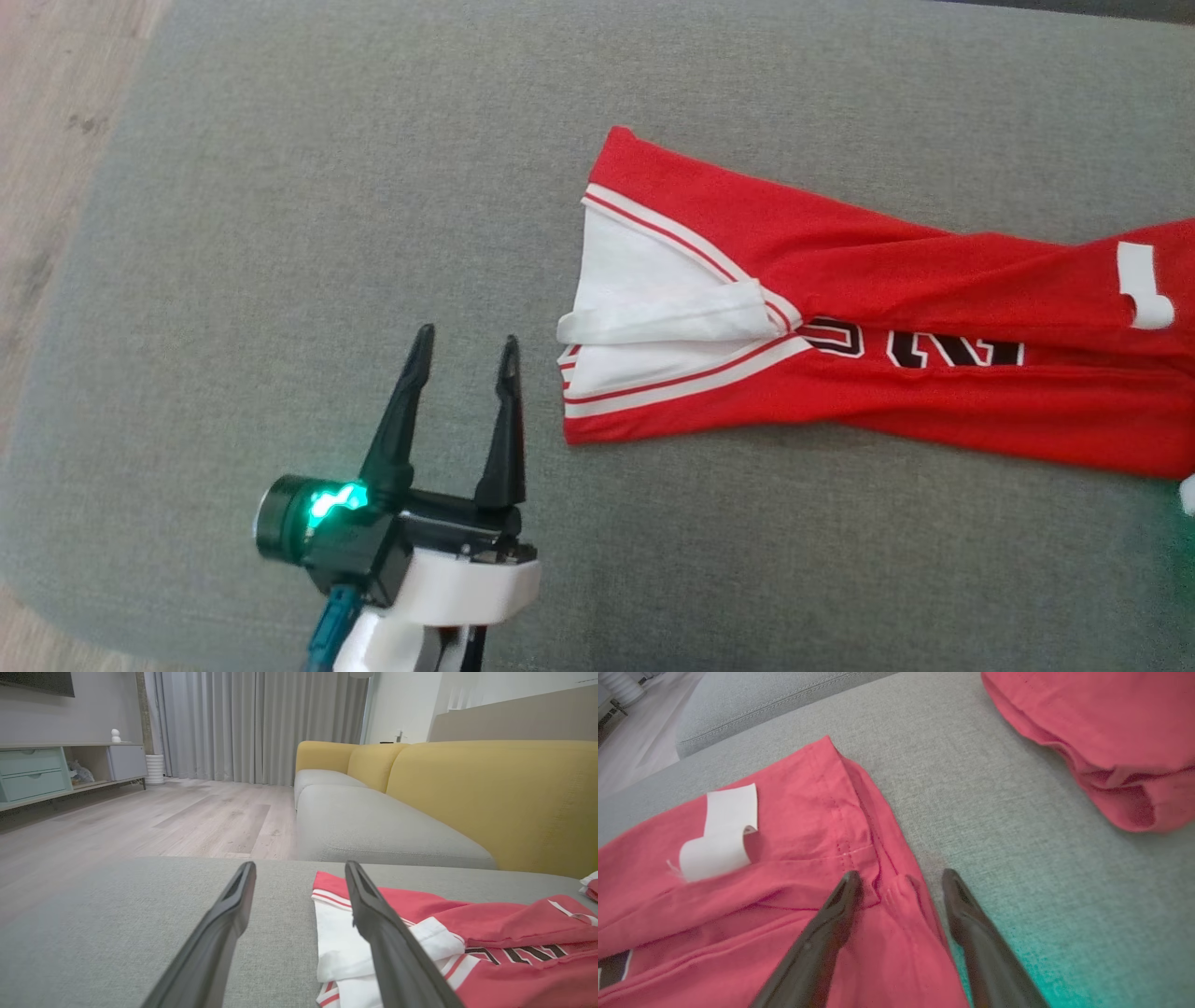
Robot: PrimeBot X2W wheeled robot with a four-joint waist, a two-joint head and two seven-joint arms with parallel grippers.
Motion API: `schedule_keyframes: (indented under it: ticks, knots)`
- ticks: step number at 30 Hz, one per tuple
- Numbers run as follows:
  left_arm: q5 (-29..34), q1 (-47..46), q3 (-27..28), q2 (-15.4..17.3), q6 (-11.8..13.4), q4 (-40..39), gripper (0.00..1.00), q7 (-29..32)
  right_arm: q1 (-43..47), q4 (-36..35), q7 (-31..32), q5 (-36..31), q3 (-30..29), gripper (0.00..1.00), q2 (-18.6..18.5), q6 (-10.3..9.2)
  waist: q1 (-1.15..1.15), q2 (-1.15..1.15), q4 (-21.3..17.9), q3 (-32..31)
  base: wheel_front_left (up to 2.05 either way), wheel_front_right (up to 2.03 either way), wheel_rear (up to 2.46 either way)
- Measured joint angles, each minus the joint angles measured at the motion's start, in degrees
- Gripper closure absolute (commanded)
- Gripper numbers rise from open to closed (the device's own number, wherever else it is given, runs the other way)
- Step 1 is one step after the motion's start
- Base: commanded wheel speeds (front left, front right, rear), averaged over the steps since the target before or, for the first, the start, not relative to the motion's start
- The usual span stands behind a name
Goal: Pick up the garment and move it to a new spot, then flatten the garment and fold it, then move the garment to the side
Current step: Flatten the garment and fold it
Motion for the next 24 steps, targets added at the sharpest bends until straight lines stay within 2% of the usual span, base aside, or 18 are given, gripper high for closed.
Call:
schedule_keyframes:
  ticks: [1, 9, 15, 21, 24]
  knots:
    - [0.0, 0.4, 0.6, -0.2, -0.1, 0.0, 0.00, 0.0, 0.0, -0.2, 0.4, 0.2, 0.3, 1.00, -0.1, 0.00, 0.00, 0.00, -0.2, -0.1, 0.00, 0.00, 0.00]
    - [1.5, 1.3, 2.7, -0.6, -1.7, 0.0, 0.00, 0.0, 0.3, -2.0, -0.2, 3.2, 2.6, 1.00, -0.5, 0.01, 0.00, 0.00, -3.0, -0.8, 0.00, 0.00, 0.00]
    - [2.4, 1.4, 3.4, -0.7, -2.6, 0.0, 0.00, 0.0, 0.3, -3.7, -0.9, 3.6, 1.2, 1.00, -4.9, 0.01, 0.00, 0.00, -5.8, -1.3, 0.00, 0.00, 0.00]
    - [2.5, 1.6, 4.1, -0.7, -3.1, 0.0, 0.00, 0.0, 0.0, -14.9, 1.7, 5.6, 0.3, 1.00, -5.6, 0.01, 0.00, 0.00, -8.0, -2.1, 0.00, 0.00, 0.00]
    - [2.5, 1.6, 4.1, -0.7, -3.1, 0.0, 0.00, 0.0, 0.0, -23.0, 4.1, 7.1, 0.7, 1.00, -3.9, 0.00, 0.01, 0.00, -8.0, -2.0, 0.00, 0.00, 0.00]
